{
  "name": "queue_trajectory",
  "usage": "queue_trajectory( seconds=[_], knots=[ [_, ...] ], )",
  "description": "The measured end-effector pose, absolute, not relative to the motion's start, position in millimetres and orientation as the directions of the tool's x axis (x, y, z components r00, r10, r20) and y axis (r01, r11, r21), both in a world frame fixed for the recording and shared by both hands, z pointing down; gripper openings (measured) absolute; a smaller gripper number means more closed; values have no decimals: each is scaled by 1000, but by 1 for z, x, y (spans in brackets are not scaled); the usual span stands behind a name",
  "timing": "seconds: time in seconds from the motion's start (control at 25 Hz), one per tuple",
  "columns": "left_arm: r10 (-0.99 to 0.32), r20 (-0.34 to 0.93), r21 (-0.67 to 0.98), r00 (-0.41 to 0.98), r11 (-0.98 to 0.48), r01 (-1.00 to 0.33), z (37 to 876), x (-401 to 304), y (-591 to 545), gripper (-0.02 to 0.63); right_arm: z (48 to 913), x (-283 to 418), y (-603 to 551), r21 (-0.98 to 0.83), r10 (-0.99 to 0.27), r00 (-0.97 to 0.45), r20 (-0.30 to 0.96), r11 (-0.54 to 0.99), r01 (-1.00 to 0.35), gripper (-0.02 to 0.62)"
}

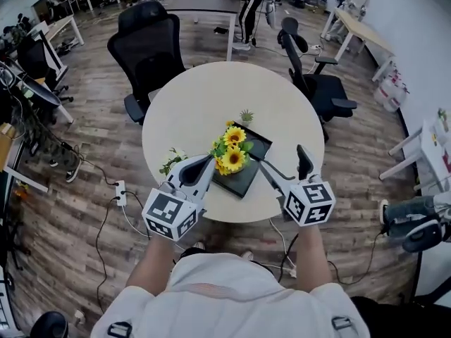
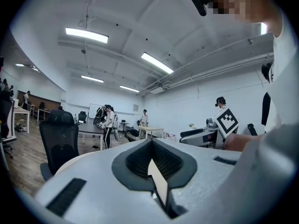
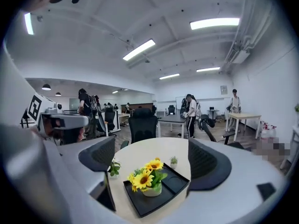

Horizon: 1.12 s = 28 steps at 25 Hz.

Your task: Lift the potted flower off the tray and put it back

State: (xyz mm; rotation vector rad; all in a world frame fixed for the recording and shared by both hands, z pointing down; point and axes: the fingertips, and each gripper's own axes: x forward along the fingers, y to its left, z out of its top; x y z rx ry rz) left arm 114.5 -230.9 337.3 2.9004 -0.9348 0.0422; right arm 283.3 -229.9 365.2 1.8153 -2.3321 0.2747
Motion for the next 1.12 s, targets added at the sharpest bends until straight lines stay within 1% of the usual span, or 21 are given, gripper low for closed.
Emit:
queue_trajectory(
  seconds=[0.2,0.24,0.32,0.4,0.44,0.56,0.6,0.8,1.12],
  knots=[
    [-561,30,63,827,-825,-562,325,125,-223,3,336,294,-211,-46,-956,-229,185,224,-973,487],
    [-558,30,63,830,-827,-558,325,126,-221,3,333,294,-208,-49,-956,-232,178,227,-973,458],
    [-554,33,64,832,-830,-554,326,129,-219,3,328,295,-202,-48,-958,-237,159,232,-972,363],
    [-553,35,68,833,-830,-554,327,132,-218,3,322,296,-197,-38,-961,-245,131,242,-970,233],
    [-553,35,71,833,-830,-554,327,133,-218,3,320,296,-196,-30,-961,-250,120,248,-968,179],
    [-554,33,79,832,-828,-555,328,133,-220,3,317,296,-197,-4,-966,-238,103,239,-971,62],
    [-555,32,80,831,-828,-556,328,132,-220,3,317,297,-197,0,-969,-225,101,226,-974,8],
    [-557,27,80,830,-826,-557,328,131,-220,3,325,300,-199,29,-972,-197,129,202,-979,0],
    [-561,35,77,827,-824,-562,331,132,-219,3,330,300,-201,30,-968,-211,136,217,-976,0]
  ],
)
